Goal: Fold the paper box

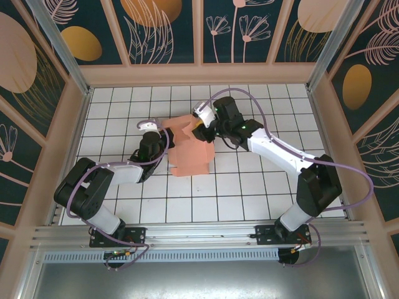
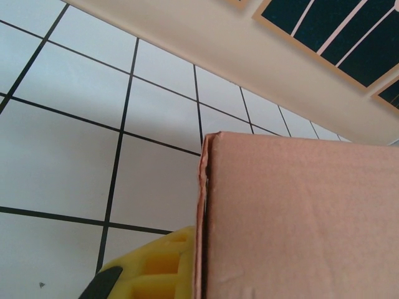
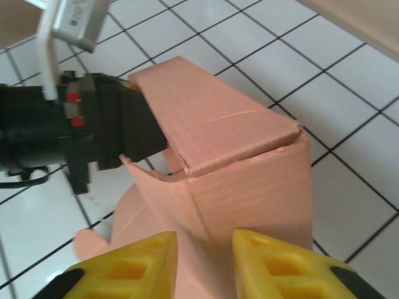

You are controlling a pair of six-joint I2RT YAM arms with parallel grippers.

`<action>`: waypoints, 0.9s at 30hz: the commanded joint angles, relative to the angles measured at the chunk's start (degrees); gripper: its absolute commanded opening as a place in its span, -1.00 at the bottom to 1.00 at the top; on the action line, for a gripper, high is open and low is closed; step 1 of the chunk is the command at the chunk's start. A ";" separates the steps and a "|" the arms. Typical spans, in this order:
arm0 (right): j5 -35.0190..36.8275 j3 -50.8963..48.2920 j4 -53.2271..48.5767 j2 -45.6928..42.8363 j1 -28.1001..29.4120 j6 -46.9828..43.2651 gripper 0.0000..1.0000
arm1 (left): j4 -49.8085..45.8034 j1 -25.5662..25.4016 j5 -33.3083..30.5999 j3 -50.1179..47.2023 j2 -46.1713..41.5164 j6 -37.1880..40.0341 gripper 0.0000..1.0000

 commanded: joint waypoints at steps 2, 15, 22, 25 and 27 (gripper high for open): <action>8.49 -0.49 4.68 0.46 1.51 -0.51 -0.48 | 3.81 -0.80 2.61 1.28 -0.64 -0.54 -1.00; 15.92 0.72 8.22 3.04 4.76 -1.60 -0.51 | 4.42 -0.72 4.37 1.74 0.05 -0.63 -1.00; 21.02 2.53 9.17 5.81 6.02 -1.27 -0.54 | 4.56 -0.75 4.71 1.91 0.23 -0.63 -1.00; 23.57 3.16 9.91 6.85 6.37 -0.62 -0.56 | 4.68 -0.73 4.90 1.85 0.36 -0.73 -1.00; 25.17 3.32 10.56 7.32 6.46 -0.36 -0.57 | 4.69 -0.80 4.98 1.86 0.41 -0.72 -1.00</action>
